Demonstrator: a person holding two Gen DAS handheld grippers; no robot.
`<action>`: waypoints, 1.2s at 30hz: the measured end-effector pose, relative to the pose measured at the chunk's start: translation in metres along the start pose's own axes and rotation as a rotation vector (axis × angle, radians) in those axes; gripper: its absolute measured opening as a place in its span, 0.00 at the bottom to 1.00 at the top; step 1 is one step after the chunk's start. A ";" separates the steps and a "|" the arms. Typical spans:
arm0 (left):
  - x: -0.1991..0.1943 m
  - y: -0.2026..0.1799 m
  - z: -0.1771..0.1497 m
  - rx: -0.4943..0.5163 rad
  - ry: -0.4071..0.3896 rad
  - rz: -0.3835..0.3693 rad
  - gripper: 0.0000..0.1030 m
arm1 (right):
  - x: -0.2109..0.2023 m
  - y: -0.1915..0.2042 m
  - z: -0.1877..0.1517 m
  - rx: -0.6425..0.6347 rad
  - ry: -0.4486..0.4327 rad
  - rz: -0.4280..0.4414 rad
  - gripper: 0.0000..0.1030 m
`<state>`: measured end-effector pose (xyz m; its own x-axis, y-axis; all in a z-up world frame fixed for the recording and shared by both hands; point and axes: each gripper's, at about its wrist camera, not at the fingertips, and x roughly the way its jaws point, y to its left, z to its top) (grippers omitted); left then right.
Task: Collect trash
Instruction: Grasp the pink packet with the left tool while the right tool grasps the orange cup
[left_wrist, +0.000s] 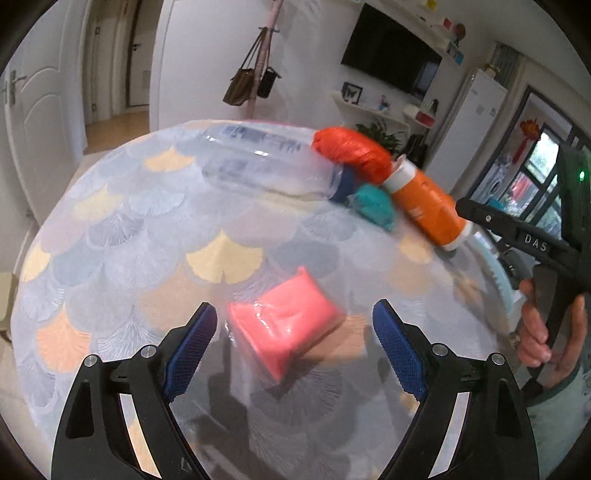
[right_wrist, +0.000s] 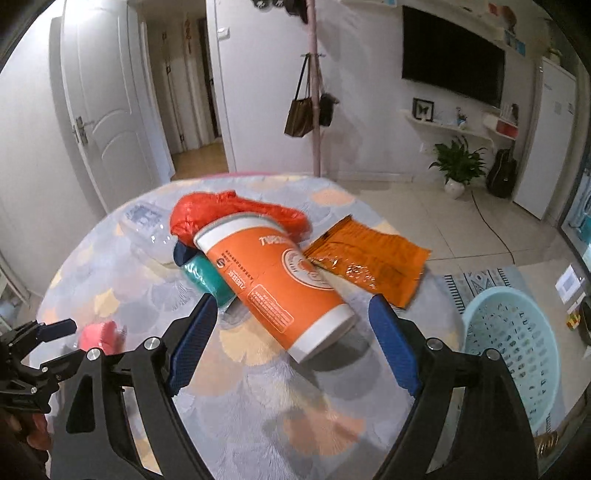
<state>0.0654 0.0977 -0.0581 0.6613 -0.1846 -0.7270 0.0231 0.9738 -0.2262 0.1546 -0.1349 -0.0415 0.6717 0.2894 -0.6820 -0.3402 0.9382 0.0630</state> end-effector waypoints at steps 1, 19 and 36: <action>0.001 0.000 -0.002 0.005 0.002 0.002 0.82 | 0.005 0.002 0.000 -0.013 0.013 -0.003 0.78; 0.003 -0.013 -0.011 0.044 0.009 -0.010 0.60 | 0.043 0.022 0.006 -0.134 0.059 -0.085 0.69; -0.029 -0.060 0.007 0.111 -0.097 -0.157 0.59 | -0.040 -0.014 -0.009 0.009 -0.089 -0.064 0.49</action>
<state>0.0506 0.0451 -0.0186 0.7120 -0.3264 -0.6217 0.2100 0.9439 -0.2550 0.1261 -0.1613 -0.0215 0.7476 0.2443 -0.6176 -0.2892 0.9568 0.0284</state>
